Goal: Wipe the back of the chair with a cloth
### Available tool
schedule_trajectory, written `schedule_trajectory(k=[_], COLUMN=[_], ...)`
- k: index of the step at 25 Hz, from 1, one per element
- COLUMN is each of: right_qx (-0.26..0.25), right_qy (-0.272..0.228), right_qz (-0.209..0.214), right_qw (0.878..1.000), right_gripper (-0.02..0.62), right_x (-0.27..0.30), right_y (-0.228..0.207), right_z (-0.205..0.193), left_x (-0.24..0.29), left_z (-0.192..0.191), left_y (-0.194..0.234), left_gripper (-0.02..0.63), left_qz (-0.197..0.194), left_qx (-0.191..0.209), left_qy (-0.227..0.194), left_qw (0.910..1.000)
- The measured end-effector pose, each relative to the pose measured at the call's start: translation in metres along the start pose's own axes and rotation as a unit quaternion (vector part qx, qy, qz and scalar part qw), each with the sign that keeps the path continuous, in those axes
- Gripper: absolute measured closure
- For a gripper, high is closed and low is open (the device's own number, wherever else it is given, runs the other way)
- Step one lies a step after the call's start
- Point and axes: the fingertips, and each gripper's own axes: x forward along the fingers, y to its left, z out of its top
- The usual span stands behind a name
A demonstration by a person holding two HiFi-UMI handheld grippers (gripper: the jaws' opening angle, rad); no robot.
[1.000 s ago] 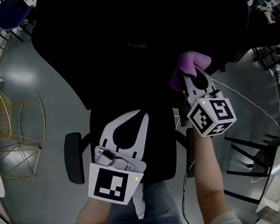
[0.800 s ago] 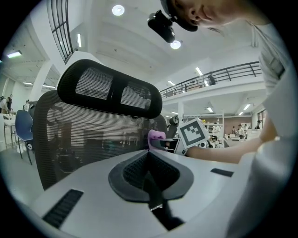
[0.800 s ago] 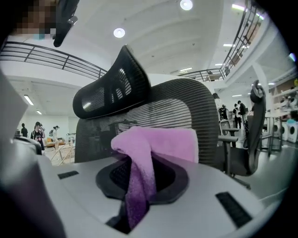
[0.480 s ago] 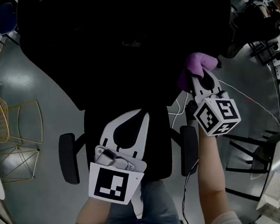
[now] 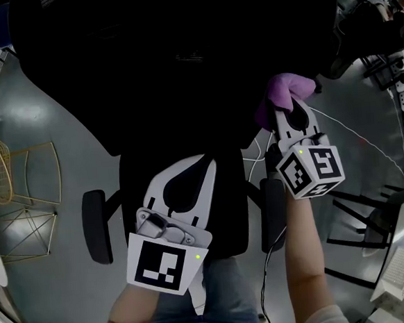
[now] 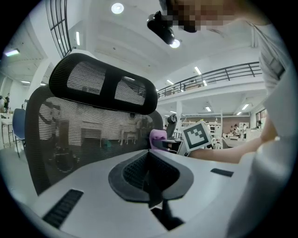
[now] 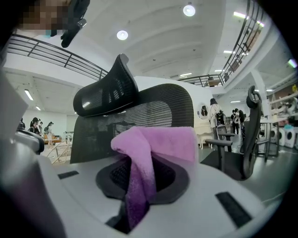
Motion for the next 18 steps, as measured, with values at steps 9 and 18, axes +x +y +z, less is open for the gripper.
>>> schedule_trajectory(k=[9, 18], right_qx=[0.022, 0.031], right_qy=[0.016, 0.031], right_qz=[0.007, 0.013], right_qw=[1.0, 0.999], right_gripper=[0.528, 0.528], right_x=[-0.005, -0.007], right_y=[0.002, 0.003], right_z=[-0.039, -0.054], left_x=[0.005, 0.006], left_z=[-0.014, -0.019], left_y=[-0.003, -0.002], left_gripper=[0.597, 0.597], left_qz=[-0.007, -0.007], left_qx=[0.0, -0.001], left_qy=[0.015, 0.017], left_qw=[0.9999, 0.9998])
